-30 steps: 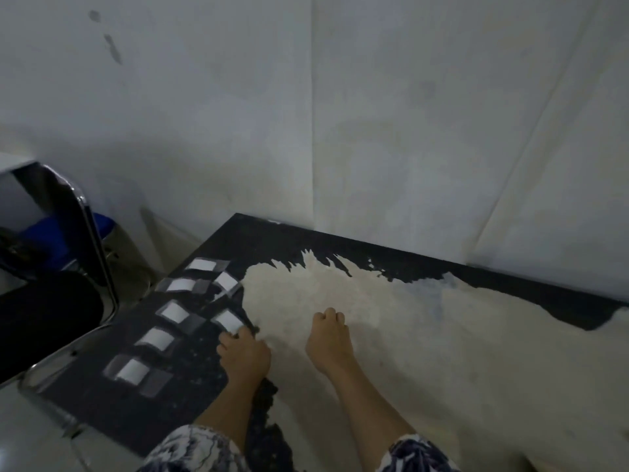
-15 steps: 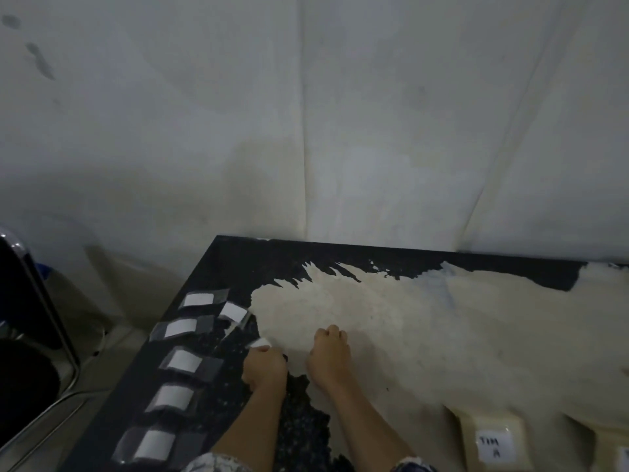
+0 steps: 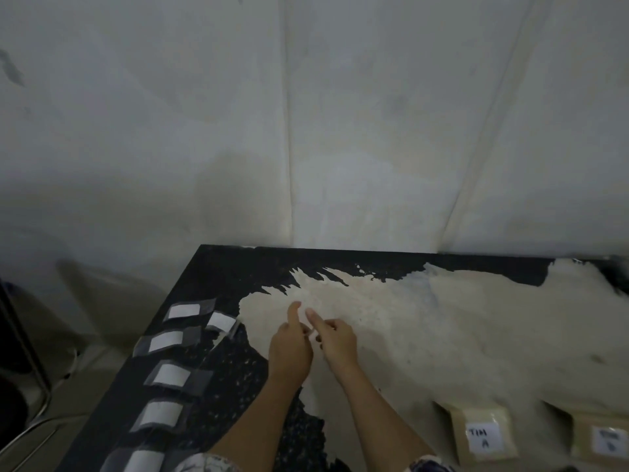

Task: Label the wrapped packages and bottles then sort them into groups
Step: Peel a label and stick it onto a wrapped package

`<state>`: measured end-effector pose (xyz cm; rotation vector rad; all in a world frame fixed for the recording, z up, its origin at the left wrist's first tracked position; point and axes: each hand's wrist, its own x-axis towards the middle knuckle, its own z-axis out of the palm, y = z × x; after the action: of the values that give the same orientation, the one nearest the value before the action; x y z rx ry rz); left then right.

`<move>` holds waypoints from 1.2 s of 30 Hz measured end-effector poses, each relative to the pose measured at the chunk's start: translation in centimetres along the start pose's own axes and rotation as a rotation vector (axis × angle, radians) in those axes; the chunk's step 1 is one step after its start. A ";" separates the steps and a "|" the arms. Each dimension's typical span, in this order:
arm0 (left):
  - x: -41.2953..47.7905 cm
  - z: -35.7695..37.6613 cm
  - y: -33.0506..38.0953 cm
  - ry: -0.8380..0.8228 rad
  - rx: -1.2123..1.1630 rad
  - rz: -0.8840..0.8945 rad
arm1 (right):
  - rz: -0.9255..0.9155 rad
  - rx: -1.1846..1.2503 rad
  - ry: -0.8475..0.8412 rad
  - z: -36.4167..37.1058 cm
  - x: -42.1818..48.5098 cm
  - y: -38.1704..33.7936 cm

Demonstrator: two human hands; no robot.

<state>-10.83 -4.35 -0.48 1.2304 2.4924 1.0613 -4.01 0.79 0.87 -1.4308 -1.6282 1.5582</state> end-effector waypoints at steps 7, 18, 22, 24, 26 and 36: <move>-0.1 1.2 0.6 0.029 0.222 0.245 | 0.071 0.145 0.093 -2.3 1.1 0.1; -0.3 3.5 2.6 0.037 0.144 0.376 | 0.205 0.581 0.180 -8.4 2.1 0.7; -0.3 4.9 6.7 0.010 -0.138 0.140 | 0.146 0.315 0.116 -12.2 2.5 0.8; 0.1 5.9 8.8 0.015 -0.253 0.081 | 0.096 0.166 0.017 -14.2 2.7 0.7; 0.6 7.0 11.0 -0.126 -0.373 0.001 | 0.031 0.065 -0.082 -16.1 3.0 0.6; 2.1 14.9 19.2 -0.164 -0.561 -0.286 | 0.030 -0.162 -0.232 -26.6 7.2 1.2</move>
<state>6.33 12.86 1.61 0.7368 1.9665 1.3790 17.00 18.32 4.05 -1.4033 -1.9134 1.6955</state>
